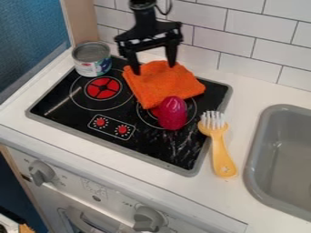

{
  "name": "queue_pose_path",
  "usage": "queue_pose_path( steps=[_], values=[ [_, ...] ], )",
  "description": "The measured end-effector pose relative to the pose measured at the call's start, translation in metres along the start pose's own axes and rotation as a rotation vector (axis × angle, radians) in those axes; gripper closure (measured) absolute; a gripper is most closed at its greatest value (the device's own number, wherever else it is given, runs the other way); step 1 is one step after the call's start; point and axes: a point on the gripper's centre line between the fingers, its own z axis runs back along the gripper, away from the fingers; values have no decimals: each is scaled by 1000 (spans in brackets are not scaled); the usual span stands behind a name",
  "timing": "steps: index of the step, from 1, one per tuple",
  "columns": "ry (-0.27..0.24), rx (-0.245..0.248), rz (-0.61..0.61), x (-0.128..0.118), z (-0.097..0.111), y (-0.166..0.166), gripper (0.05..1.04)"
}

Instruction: Put the orange cloth on the left burner.

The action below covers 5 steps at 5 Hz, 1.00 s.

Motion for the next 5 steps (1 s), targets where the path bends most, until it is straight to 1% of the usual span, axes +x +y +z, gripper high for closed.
queue_pose_path(
  steps=[1,2,3,4,5],
  values=[
    [10,24,-24,-6,-8,-8,84],
    [22,64,-37,-6,-21,-7,84],
    [16,77,-39,-5,-21,-5,84],
    [26,84,-40,-6,-25,-1,83],
    [23,100,-35,-13,-26,11,81]
  ],
)
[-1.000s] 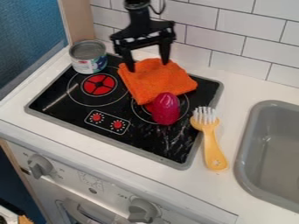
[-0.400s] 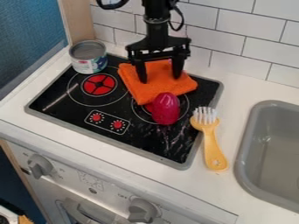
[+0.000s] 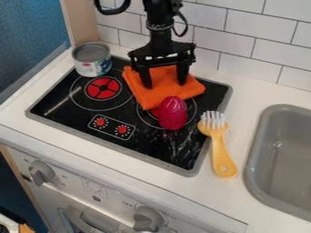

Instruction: Put the orange cloth on the left burner.

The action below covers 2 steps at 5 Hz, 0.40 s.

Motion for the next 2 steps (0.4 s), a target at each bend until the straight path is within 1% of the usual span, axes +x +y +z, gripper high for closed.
queue_pose_path(
  steps=[1,2],
  values=[
    [-21,20,13,-4,2,17,83],
    [-23,34,38,-8,1,34,83]
  ],
)
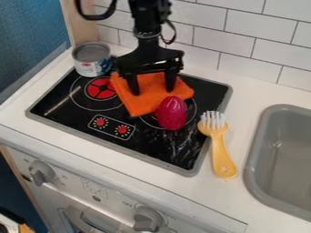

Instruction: Put the orange cloth on the left burner.

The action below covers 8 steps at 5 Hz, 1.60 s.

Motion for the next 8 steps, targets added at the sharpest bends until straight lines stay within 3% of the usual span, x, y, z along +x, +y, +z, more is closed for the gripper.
queue_pose_path(
  steps=[2,4,6,7,8],
  values=[
    [-31,49,51,3,-2,39,83],
    [-12,42,130,-9,3,92,83],
    [-11,116,170,-15,6,127,83],
    [-9,135,209,-15,7,131,83],
    [-16,124,239,-11,10,133,83]
  ],
)
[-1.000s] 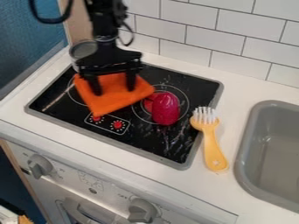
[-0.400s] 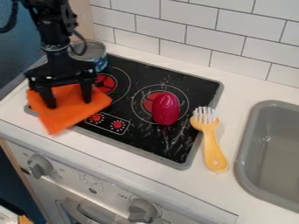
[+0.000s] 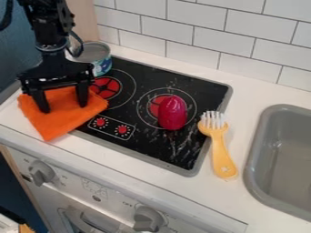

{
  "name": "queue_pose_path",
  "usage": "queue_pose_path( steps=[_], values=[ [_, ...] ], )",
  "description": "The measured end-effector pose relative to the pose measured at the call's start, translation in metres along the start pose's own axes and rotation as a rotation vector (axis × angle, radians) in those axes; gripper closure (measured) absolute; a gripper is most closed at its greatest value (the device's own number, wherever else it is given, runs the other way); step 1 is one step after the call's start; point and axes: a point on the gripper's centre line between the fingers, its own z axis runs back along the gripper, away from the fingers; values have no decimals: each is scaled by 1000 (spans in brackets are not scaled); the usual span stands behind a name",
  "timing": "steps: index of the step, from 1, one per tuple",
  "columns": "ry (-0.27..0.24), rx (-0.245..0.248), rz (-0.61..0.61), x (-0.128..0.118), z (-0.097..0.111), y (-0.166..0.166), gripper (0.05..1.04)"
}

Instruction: Put the orange cloth on the left burner.

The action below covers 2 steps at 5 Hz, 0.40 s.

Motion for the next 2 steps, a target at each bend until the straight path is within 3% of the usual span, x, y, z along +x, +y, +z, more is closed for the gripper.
queue_pose_path(
  steps=[2],
  values=[
    [-40,-93,29,12,43,-8,83]
  ],
)
